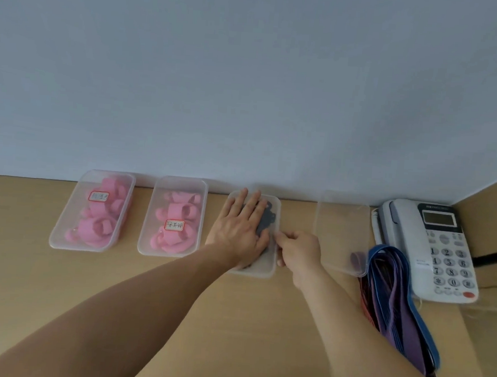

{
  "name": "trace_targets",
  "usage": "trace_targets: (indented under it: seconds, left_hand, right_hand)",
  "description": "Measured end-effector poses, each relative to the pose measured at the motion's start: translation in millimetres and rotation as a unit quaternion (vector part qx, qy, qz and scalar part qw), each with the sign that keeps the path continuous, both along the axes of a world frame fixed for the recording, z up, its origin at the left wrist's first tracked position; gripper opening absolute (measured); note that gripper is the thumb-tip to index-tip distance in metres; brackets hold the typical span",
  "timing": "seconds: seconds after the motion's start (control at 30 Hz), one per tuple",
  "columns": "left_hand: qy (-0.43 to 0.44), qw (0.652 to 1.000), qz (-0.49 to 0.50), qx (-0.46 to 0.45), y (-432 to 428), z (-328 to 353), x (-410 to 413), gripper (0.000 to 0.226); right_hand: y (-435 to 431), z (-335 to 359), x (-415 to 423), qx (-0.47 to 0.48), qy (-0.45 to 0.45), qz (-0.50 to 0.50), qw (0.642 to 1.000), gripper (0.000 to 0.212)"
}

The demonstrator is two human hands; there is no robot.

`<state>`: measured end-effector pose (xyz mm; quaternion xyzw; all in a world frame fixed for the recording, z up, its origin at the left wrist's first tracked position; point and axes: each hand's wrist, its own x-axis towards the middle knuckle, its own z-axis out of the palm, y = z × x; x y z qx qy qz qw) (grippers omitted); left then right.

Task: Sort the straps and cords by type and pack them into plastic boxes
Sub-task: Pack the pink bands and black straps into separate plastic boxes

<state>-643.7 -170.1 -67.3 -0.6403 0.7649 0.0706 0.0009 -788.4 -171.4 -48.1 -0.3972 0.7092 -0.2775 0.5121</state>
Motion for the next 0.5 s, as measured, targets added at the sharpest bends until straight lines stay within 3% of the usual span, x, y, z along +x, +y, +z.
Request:
trace_targets:
  seconds: [0.1, 0.2, 0.4, 0.5]
  left_hand:
    - [-0.002, 1.0, 0.002, -0.005, 0.0, 0.1, -1.2, 0.074]
    - [0.01, 1.0, 0.003, -0.007, -1.2, -0.1, -0.6, 0.074]
    - [0.062, 0.998, 0.016, -0.014, 1.8, 7.0, 2.0, 0.068]
    - [0.06, 0.998, -0.025, 0.004, 12.8, 9.4, 7.6, 0.085]
  right_hand:
    - [14.0, 3.3, -4.1, 0.008, 0.0, 0.015, 1.0, 0.02]
    - [34.9, -1.6, -7.5, 0.019, -0.037, 0.005, 0.999, 0.026]
    - [31.2, -2.1, -5.1, 0.007, -0.021, -0.002, 1.0, 0.031]
    - [30.4, -5.7, -4.6, -0.012, 0.012, -0.001, 1.0, 0.027]
